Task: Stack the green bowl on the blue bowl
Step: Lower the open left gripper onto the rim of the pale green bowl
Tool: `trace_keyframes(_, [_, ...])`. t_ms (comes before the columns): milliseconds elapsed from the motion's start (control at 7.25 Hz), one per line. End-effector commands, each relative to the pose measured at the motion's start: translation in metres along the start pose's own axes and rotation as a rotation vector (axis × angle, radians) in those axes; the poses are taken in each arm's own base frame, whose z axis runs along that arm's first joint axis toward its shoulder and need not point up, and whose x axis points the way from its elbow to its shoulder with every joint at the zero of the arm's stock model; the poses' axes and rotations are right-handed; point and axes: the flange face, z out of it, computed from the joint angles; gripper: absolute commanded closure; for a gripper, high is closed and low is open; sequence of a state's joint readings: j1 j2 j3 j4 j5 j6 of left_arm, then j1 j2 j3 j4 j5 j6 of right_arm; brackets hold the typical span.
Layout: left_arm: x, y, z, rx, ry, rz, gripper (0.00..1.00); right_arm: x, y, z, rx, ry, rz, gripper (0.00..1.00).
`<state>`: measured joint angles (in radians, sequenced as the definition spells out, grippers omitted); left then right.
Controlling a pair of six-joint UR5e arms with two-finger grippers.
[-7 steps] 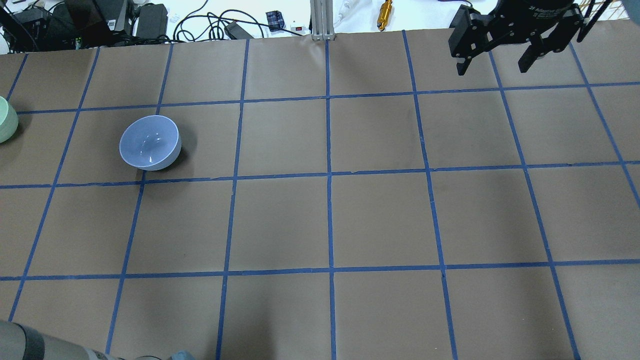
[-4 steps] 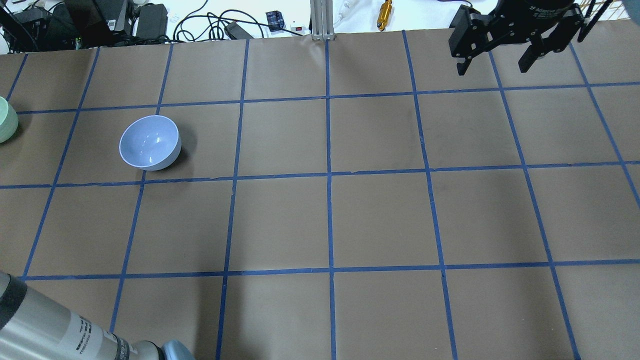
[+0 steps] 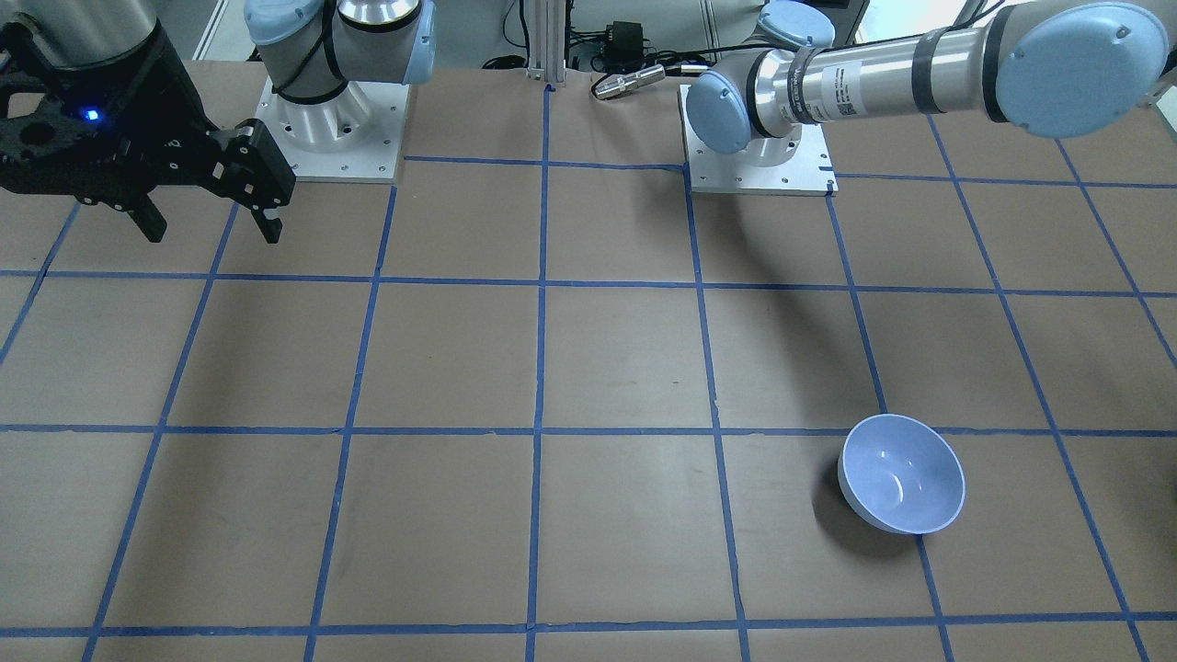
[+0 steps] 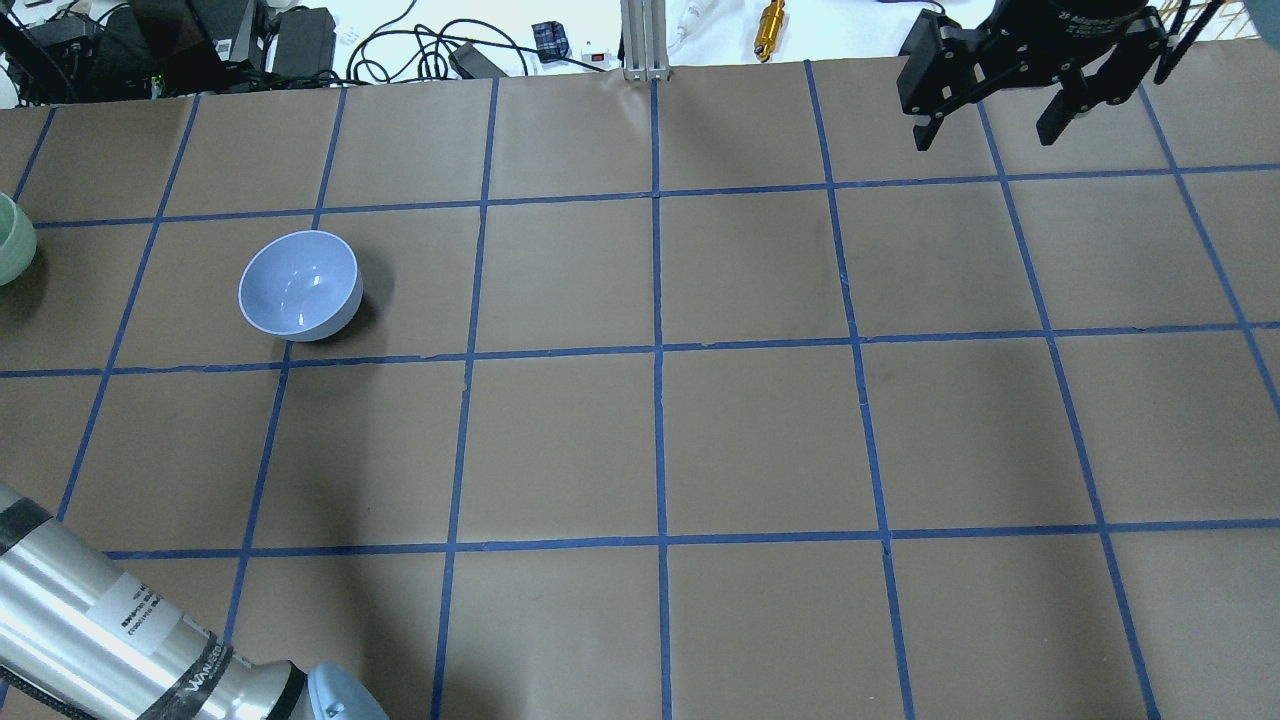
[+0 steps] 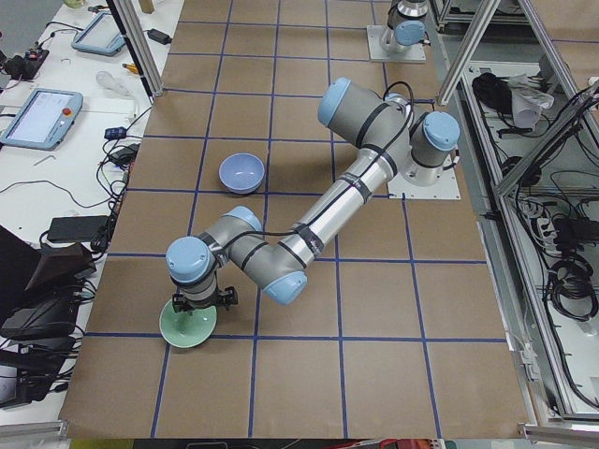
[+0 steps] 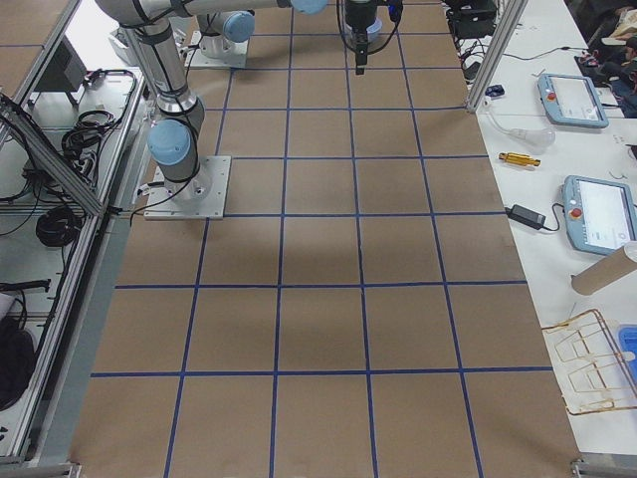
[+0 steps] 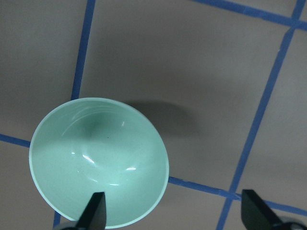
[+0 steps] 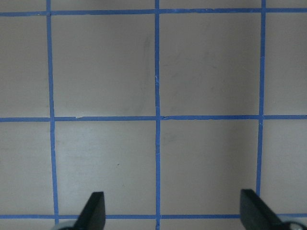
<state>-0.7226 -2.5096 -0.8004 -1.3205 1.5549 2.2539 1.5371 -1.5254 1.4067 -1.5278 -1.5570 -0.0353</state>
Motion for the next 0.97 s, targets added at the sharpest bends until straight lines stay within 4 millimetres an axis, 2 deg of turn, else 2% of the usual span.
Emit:
trace_keyframes(0, [0.005, 0.013, 0.044, 0.042, 0.023, 0.02, 0.01, 0.0, 0.0, -0.001, 0.001, 0.0, 0.0, 0.0])
trace_keyframes(138, [0.006, 0.015, 0.051, 0.05, 0.026, 0.016, 0.06, 0.0, 0.0, -0.001, 0.001, 0.0, 0.0, 0.0])
trace_keyframes(276, [0.005, 0.014, 0.052, 0.058, 0.021, 0.025, 0.39, 0.0, 0.0, -0.001, 0.001, 0.0, 0.0, 0.0])
trace_keyframes(414, [0.004, 0.015, 0.053, 0.049, 0.006, 0.038, 0.61, 0.0, 0.0, 0.0, -0.001, 0.0, 0.0, 0.0])
trace_keyframes(552, [0.002, 0.017, 0.054, 0.032, -0.014, 0.054, 0.66, 0.0, 0.0, -0.001, 0.001, -0.001, 0.0, 0.0])
trace_keyframes(690, [0.0, 0.018, 0.054, 0.022, -0.023, 0.056, 0.78, 0.0, 0.0, -0.001, 0.001, -0.002, 0.002, 0.0])
trace_keyframes(828, [0.001, 0.018, 0.056, 0.025, -0.022, 0.056, 0.87, 0.0, 0.0, -0.001, 0.001, -0.002, 0.0, 0.0])
